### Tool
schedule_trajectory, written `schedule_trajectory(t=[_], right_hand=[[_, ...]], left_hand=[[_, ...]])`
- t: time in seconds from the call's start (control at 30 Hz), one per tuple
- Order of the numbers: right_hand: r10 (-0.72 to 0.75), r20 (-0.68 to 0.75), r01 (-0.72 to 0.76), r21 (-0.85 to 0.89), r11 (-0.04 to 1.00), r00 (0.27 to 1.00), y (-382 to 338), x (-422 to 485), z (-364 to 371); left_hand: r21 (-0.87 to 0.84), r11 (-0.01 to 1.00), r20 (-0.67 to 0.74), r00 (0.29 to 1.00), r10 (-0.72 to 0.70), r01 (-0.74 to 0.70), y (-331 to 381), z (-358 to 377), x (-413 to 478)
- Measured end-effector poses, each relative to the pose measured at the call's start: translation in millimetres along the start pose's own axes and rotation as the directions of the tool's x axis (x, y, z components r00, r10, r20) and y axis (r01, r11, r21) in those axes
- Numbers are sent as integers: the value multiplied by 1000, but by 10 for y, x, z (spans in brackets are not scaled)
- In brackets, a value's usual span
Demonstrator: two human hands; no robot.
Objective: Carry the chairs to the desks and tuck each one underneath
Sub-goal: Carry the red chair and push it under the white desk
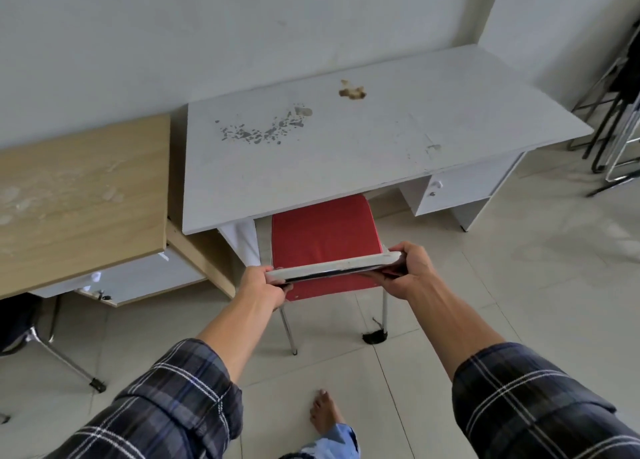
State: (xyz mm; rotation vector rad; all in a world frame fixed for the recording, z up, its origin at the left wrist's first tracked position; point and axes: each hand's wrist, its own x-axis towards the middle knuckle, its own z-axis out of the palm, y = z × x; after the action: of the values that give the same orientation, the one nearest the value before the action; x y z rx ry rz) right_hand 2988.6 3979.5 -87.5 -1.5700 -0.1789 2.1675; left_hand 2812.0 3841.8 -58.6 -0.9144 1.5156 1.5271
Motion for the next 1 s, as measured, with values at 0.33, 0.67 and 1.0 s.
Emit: schedule_trajectory(t=[0.33,0.67,1.0], right_hand=[[71,71,-62,-113,992,995,-15,463,1100],[120,185,-113,-44,993,976,-129,737,1527],[189,199,-184,-46,982,962,-279,976,1683]], left_hand=[[-126,992,-64,998,15,-23,810,132,466],[-146,988,-35,998,46,-51,1208,441,546],[-117,991,-92,994,58,-69,1328,694,666]])
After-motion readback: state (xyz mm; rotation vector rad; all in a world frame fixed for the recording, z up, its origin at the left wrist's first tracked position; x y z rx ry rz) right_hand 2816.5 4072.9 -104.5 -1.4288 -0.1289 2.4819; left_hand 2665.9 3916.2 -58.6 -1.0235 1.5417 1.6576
